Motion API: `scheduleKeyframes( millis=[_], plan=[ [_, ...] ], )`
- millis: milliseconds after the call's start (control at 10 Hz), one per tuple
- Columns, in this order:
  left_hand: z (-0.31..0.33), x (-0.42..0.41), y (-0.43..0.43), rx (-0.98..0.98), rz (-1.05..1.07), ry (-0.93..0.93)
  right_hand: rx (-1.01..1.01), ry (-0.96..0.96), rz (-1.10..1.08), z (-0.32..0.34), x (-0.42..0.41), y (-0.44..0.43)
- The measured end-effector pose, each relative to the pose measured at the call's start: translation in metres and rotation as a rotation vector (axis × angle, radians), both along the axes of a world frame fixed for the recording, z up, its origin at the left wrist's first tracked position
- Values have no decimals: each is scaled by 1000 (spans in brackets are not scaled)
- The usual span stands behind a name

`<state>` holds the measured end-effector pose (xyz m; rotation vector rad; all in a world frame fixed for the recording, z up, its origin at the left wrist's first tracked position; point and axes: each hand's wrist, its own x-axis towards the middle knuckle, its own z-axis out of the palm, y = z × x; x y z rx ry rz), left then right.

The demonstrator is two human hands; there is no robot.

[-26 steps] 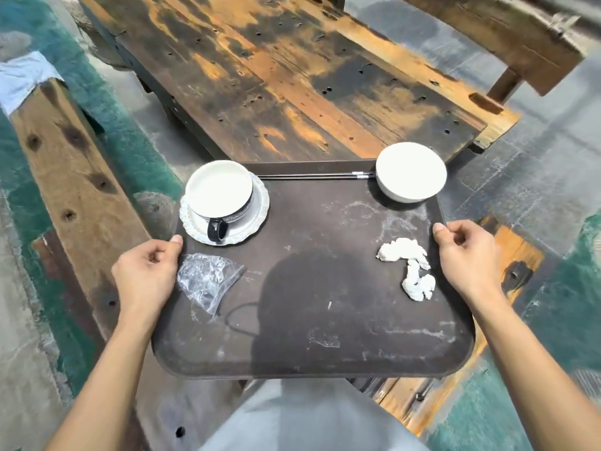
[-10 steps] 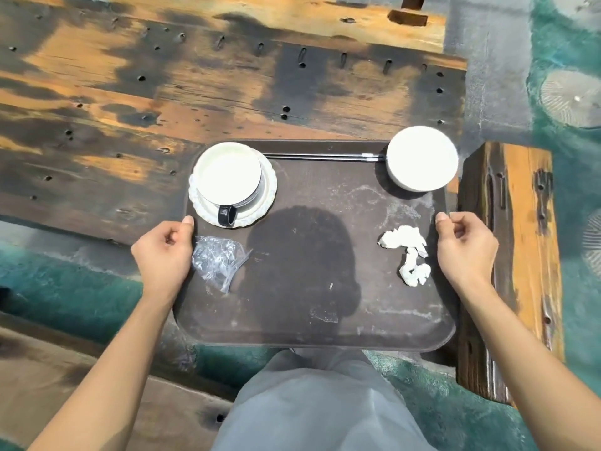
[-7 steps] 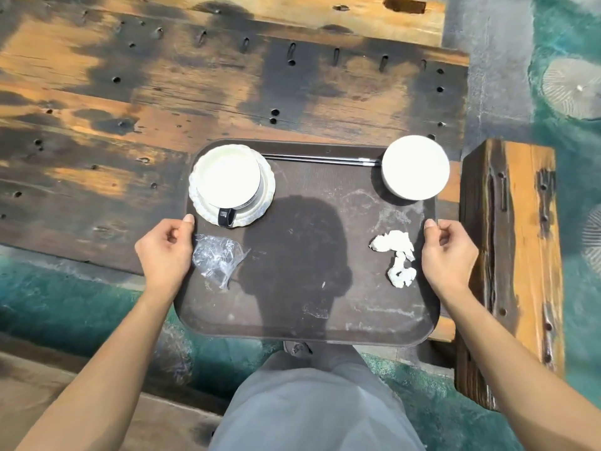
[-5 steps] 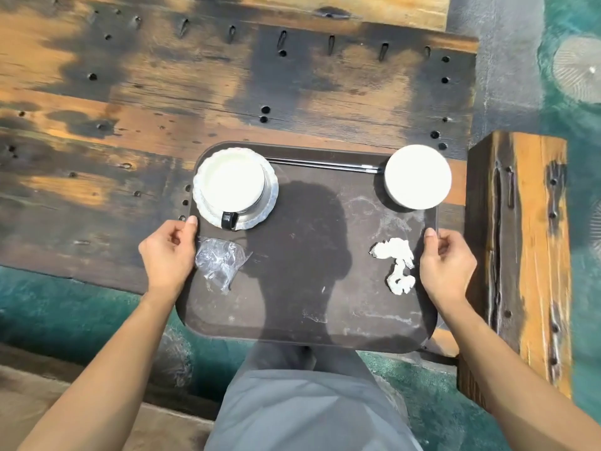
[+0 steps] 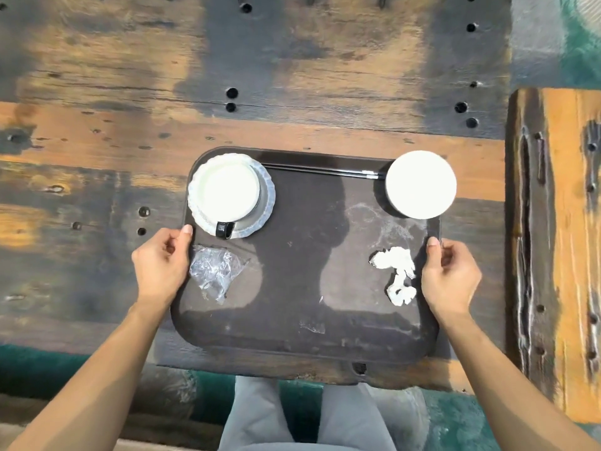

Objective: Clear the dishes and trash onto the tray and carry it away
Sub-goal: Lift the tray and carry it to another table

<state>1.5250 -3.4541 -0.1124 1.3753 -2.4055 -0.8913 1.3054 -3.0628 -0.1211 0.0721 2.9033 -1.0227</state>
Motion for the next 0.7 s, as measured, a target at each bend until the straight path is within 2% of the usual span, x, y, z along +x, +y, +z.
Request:
scheduleKeyframes(
  millis=[400,500,700],
  plan=[
    [-17,-12,-13,61,-44,-54,89,25,38,-13,-17,-10],
    [-13,-8,-15,134,-54,-99,93,-33,86,-7,-15,-9],
    [11,15,-2,337,48,-208,32,-284,6,28,4,-3]
  ],
)
